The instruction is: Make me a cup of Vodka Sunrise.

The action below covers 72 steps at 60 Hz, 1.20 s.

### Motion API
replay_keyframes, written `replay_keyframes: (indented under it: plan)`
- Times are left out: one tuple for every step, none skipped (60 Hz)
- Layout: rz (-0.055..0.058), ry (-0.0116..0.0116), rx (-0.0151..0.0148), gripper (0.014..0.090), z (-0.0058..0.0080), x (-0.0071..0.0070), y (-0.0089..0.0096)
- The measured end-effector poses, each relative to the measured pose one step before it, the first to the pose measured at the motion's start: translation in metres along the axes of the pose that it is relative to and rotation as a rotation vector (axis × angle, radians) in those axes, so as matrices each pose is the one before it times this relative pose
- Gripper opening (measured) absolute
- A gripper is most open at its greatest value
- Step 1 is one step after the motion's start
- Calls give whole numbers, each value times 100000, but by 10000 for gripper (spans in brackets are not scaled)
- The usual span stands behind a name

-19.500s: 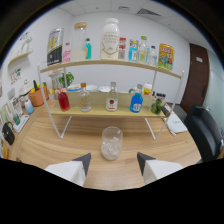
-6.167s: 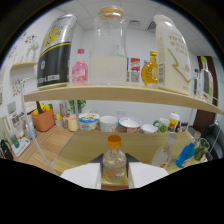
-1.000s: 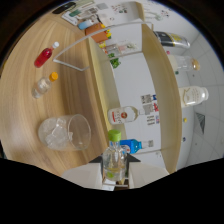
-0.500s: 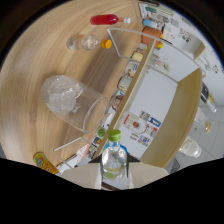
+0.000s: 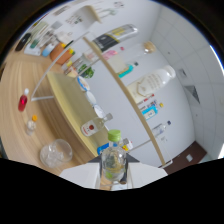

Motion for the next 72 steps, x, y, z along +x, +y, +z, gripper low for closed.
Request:
replay_keyframes:
  plan:
    - [7361, -393, 945, 354, -191, 229, -165]
    - [7145, -1057, 1530, 355, -170, 103, -262]
    - [6841, -958, 1529, 355, -117, 59, -228]
    - [6332, -306, 1055, 356, -119, 221, -122]
    - [6439, -118, 223, 356, -108, 184, -103]
    - [5874, -101, 965, 355, -114, 243, -46]
    - [5764, -661, 1113, 355, -111, 119, -47]
    - [5143, -861, 1103, 356, -165, 65, -100]
    - [5003, -844, 1052, 356, -83, 81, -42]
    - [4829, -367, 883, 356, -79, 164, 1]
    - [4655, 36, 756, 356, -50, 217, 45]
    - [4492, 177, 578, 357, -24, 223, 102]
    - [4171, -85, 427, 356, -13, 153, 154]
    - [3670, -384, 210, 356, 22, 82, 223]
    - [3199, -401, -115, 355, 66, 81, 311]
    - [3153, -71, -566, 356, 107, 96, 379]
    - [2790, 282, -499, 355, 188, 233, 484]
    - [2321, 304, -454, 355, 155, 222, 495]
    - [2087, 93, -672, 355, 174, 150, 569]
    - [1863, 14, -991, 355, 176, 194, 597]
    - [1831, 223, -987, 354, 228, 196, 658]
    - [1723, 399, -929, 355, 272, 271, 667]
    - [1624, 314, -902, 355, 267, 245, 666]
    - [1577, 102, -941, 355, 280, 185, 663]
    - [1438, -21, -858, 354, 289, 171, 665]
    - [1174, -78, -852, 354, 291, 189, 674]
    - [974, 17, -887, 355, 321, 226, 658]
    - [850, 199, -1002, 354, 266, 348, 701]
    - [660, 116, -1036, 355, 364, 152, 697]
    - [298, 347, -1118, 354, 266, 221, 660]
    - [166, -19, -1026, 354, 365, 142, 741]
    - [-214, 179, -956, 355, 323, 180, 645]
    - [-108, 197, -1024, 355, 335, 148, 638]
    - [95, 155, -1161, 354, 305, 163, 649]
    - [194, 52, -1192, 354, 316, 115, 624]
    - [213, -105, -1067, 354, 305, 71, 580]
    - [122, -230, -873, 353, 293, 37, 530]
    - [27, -243, -839, 353, 282, 28, 484]
    - [37, -190, -895, 353, 284, 26, 496]
    - [88, -234, -921, 354, 292, 6, 489]
    - [-95, -106, -903, 354, 296, -27, 492]
    - [-224, -178, -853, 354, 305, -30, 461]
    - [-209, -258, -764, 354, 252, -57, 417]
    - [-259, -301, -892, 353, 111, 24, 366]
    - [-67, -285, -695, 353, 209, -52, 367]
    - [-92, -258, -725, 354, 193, -65, 350]
    - [-218, -247, -684, 354, 197, -46, 332]
    - [-350, -224, -608, 354, 171, -51, 290]
    - [-464, -191, -537, 354, 148, -41, 272]
    - [-381, -173, -568, 354, 137, -88, 248]
    - [-239, -178, -501, 353, 138, -75, 244]
    - [-169, -91, -495, 354, 98, -54, 219]
    - [-166, -61, -483, 354, 99, -58, 223]
    - [-264, -33, -637, 354, 52, -51, 219]
    - [-134, -190, -533, 353, 177, -86, 207]
    - [-157, -79, -527, 354, 122, -41, 200]
    - [-242, 132, -492, 354, 47, -12, 157]
    - [-236, 101, -207, 354, 143, 29, 142]
    - [-292, 242, -494, 354, 8, 15, 161]
    - [-211, 128, -484, 353, 67, -23, 176]
    - [-77, 161, -531, 354, 69, 21, 145]
    - [16, 206, -479, 354, 45, 37, 136]
    - [173, 164, -471, 355, -7, 44, 110]
    - [267, 48, -164, 357, -16, 16, 27]
    - [170, 18, -50, 357, 4, 6, -3]
    - [69, 50, 52, 357, 3, 36, 2]
    - [-14, 92, -273, 360, -84, 97, 94]
    - [99, 214, -134, 358, 2, 36, 60]
    - [72, 234, -399, 359, 15, 33, 103]
    - [-19, 142, -1044, 359, 87, 69, 170]
    - [36, 39, -1369, 360, 8, 42, 271]
    - [108, -40, -207, 361, -26, 21, -23]
